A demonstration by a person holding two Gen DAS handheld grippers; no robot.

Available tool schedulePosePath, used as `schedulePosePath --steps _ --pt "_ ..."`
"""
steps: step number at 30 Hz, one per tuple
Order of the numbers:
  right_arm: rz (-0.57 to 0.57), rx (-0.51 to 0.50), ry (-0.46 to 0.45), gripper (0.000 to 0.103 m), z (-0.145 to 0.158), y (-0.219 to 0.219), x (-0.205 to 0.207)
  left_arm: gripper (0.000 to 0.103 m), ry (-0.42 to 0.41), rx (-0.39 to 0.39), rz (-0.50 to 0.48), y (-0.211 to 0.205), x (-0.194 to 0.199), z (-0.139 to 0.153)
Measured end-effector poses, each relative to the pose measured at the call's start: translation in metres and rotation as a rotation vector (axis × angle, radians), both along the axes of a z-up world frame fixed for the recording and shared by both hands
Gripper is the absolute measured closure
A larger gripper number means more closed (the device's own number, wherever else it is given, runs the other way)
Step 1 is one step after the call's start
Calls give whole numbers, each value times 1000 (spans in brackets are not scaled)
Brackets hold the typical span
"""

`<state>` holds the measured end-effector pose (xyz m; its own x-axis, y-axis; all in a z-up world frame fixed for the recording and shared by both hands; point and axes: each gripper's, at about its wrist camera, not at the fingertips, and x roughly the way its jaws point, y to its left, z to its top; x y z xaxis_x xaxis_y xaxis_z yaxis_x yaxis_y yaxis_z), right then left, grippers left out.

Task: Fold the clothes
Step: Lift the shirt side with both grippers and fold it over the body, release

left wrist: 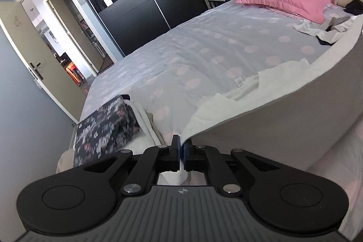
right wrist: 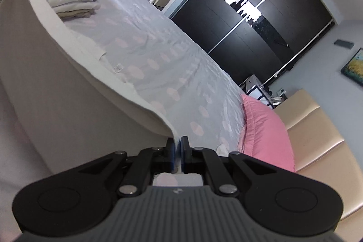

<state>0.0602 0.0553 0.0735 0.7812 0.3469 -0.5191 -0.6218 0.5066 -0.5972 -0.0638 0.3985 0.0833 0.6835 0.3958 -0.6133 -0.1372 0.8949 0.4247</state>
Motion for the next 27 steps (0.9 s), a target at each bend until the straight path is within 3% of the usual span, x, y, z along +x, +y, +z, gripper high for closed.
schedulePosePath --steps 8,12,15,20,27 --pt "-55 24 153 98 -16 61 117 102 59 -5 11 48 107 -26" --pt "-103 20 242 98 -49 92 173 102 124 -99 34 78 157 -63" --pt "-139 19 306 98 -79 114 209 102 197 -97 53 92 189 -98" --pt "-180 1 361 97 -125 141 247 102 246 -117 92 112 221 -146" --pt "-228 5 407 96 -166 155 274 99 252 -152 129 129 243 -177"
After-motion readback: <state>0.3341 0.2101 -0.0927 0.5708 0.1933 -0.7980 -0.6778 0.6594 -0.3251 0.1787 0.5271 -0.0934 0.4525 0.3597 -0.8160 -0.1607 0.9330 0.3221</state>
